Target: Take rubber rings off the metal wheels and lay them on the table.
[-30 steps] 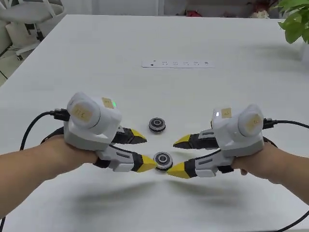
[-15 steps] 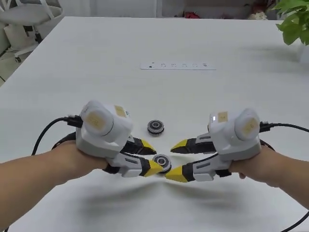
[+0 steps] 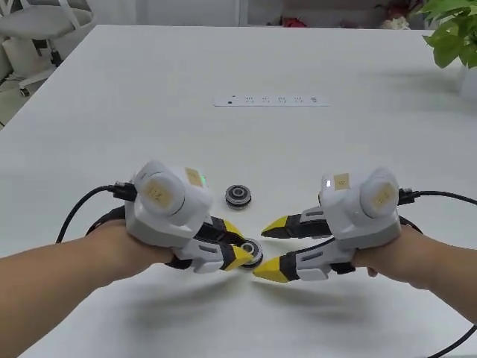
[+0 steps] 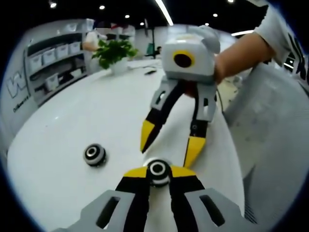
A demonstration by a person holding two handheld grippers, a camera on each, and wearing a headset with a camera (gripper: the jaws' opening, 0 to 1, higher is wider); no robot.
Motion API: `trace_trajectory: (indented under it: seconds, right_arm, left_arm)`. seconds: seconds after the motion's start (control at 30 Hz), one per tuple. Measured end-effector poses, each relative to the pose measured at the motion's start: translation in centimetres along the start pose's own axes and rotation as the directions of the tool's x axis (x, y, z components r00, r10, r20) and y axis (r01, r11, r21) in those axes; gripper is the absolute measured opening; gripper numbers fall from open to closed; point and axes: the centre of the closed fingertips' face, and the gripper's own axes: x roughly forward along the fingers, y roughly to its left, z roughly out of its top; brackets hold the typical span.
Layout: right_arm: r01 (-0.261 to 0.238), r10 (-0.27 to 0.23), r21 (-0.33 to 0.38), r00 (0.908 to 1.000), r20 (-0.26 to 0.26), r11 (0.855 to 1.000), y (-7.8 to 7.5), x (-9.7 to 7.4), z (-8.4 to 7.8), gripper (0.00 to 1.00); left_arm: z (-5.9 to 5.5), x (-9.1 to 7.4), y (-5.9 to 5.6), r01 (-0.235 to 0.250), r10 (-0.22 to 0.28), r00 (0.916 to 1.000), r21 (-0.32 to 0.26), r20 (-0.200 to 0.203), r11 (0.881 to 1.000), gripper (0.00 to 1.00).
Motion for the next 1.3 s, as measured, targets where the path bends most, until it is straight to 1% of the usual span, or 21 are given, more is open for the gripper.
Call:
trace_trajectory:
  seconds: [0.07, 0.1, 0.23, 0.33, 0.43, 0.6, 0.73, 0.83, 1.03, 1.3]
  right_arm:
    - [-0.002, 0.002, 0.007, 1.0, 0.004, 1.0, 0.1, 0.0, 0.1, 0.37]
    - [-0.002, 0.002, 0.009, 1.0, 0.004, 1.0, 0.1, 0.1, 0.0, 0.37]
    - [-0.003, 0.003, 0.012, 1.0, 0.001, 1.0, 0.1, 0.2, -0.1, 0.36]
    - [-0.002, 0.002, 0.032, 0.9999, 0.011, 0.999, 0.0, 0.3, 0.1, 0.35]
    - [-0.005, 0.003, 0.055, 0.9998, 0.021, 0.998, 0.0, 0.4, 0.3, 0.34]
    - [-0.009, 0.008, 0.054, 0.9999, 0.009, 0.999, 0.2, 0.8, 0.1, 0.32]
    - [-0.013, 0.012, 0.074, 0.9998, 0.017, 0.997, 0.4, 1.1, 0.2, 0.31]
    - [-0.006, 0.006, 0.065, 1.0, 0.006, 0.998, 0.5, 1.4, 0.1, 0.3]
    - [0.013, -0.014, 0.074, 0.9999, 0.008, 0.997, 0.1, 1.3, 0.1, 0.26]
    - [0.018, -0.019, 0.073, 0.9998, 0.009, 0.997, 0.2, 1.2, 0.1, 0.24]
  left_arm:
    - [0.0, 0.0, 0.1, -0.011, 0.011, 0.9999, 0.008, -0.001, 1.0, 0.15]
    - [0.0, -0.1, 0.2, -0.015, 0.015, 0.9999, 0.024, -0.003, 1.0, 0.14]
    - [0.0, -0.3, 0.1, -0.021, 0.021, 0.9998, 0.01, 0.001, 1.0, 0.14]
    - [0.0, -0.4, 0.1, -0.025, 0.025, 0.9997, 0.002, 0.006, 1.0, 0.14]
    - [0.0, -0.3, 0.2, -0.029, 0.029, 0.9996, 0.003, 0.005, 1.0, 0.14]
    - [0.0, -0.2, 0.2, -0.033, 0.033, 0.9994, 0.005, 0.005, 0.999, 0.14]
    - [0.0, -0.1, 0.3, -0.037, 0.037, 0.9993, 0.004, 0.006, 0.999, 0.14]
    - [0.0, -0.1, 0.3, -0.04, 0.04, 0.9992, 0.002, 0.007, 0.999, 0.14]
    - [0.0, 0.0, 0.3, -0.042, 0.042, 0.9991, 0.0, 0.009, 0.999, 0.14]
    - [0.0, 0.1, 0.3, -0.044, 0.044, 0.9989, -0.004, 0.013, 0.999, 0.13]
